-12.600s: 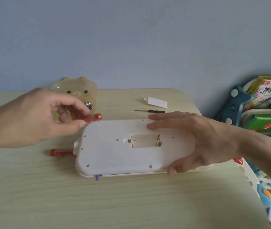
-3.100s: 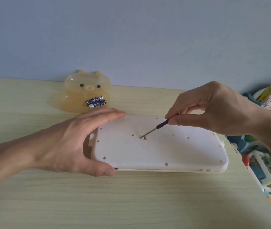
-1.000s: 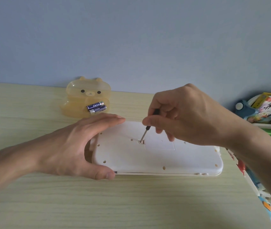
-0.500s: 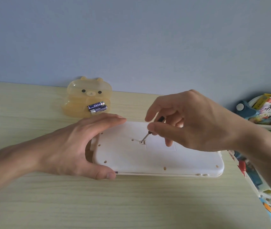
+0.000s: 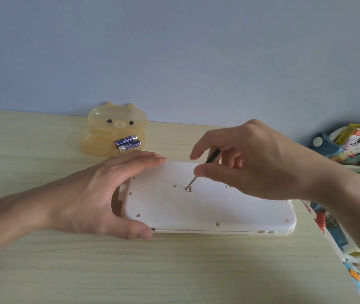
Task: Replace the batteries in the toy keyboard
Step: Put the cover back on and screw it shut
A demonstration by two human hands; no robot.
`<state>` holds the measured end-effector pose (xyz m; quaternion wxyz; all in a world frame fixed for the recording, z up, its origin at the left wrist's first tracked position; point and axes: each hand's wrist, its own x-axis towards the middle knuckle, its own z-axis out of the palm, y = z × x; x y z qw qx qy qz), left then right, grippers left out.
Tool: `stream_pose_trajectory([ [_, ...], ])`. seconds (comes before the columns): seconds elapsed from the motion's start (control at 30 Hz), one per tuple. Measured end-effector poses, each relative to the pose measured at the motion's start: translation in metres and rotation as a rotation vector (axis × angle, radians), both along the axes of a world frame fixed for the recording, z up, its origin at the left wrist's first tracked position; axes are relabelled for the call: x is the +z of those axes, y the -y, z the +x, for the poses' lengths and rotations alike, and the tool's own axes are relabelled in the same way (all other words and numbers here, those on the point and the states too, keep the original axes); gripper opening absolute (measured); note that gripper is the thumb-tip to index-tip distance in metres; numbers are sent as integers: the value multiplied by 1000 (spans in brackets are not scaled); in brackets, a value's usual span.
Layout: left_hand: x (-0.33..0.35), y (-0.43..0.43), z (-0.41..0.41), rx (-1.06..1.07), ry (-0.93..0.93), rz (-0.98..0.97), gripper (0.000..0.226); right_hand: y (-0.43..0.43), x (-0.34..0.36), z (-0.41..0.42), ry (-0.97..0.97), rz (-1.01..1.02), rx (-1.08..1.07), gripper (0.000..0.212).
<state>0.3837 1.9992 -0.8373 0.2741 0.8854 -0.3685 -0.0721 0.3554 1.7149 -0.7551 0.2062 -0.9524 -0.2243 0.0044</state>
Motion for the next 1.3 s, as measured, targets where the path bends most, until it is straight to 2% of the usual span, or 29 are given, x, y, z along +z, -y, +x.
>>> stream_pose_trajectory([
  [0.1, 0, 0, 0, -3, 2, 12, 118, 4, 4, -3, -85, 61, 52, 10],
  [0.17, 0, 1, 0, -5, 4, 13, 117, 4, 4, -3, -101, 39, 28, 12],
  [0.23, 0, 1, 1, -7, -1, 14, 118, 3, 5, 1, -94, -19, -5, 19],
  [0.3, -1, 0, 1, -7, -6, 4, 118, 3, 5, 5, -77, -70, -28, 37],
  [0.37, -2, -1, 2, -11, -3, -12, 117, 5, 6, 9, -66, -40, -17, 45],
  [0.57, -3, -1, 2, -21, -2, -19, 114, 32, -11, 50, 31, 252, -184, 20],
  [0.73, -1, -1, 1, -21, -3, -4, 114, 49, -44, 85, -15, 197, -286, 9],
  [1.0, -2, -1, 1, -12, 9, 36, 117, 61, -68, 100, -73, 78, -243, 2],
  [1.3, -1, -3, 2, -29, -29, 19, 117, 63, -69, 100, -125, 49, -230, 2],
])
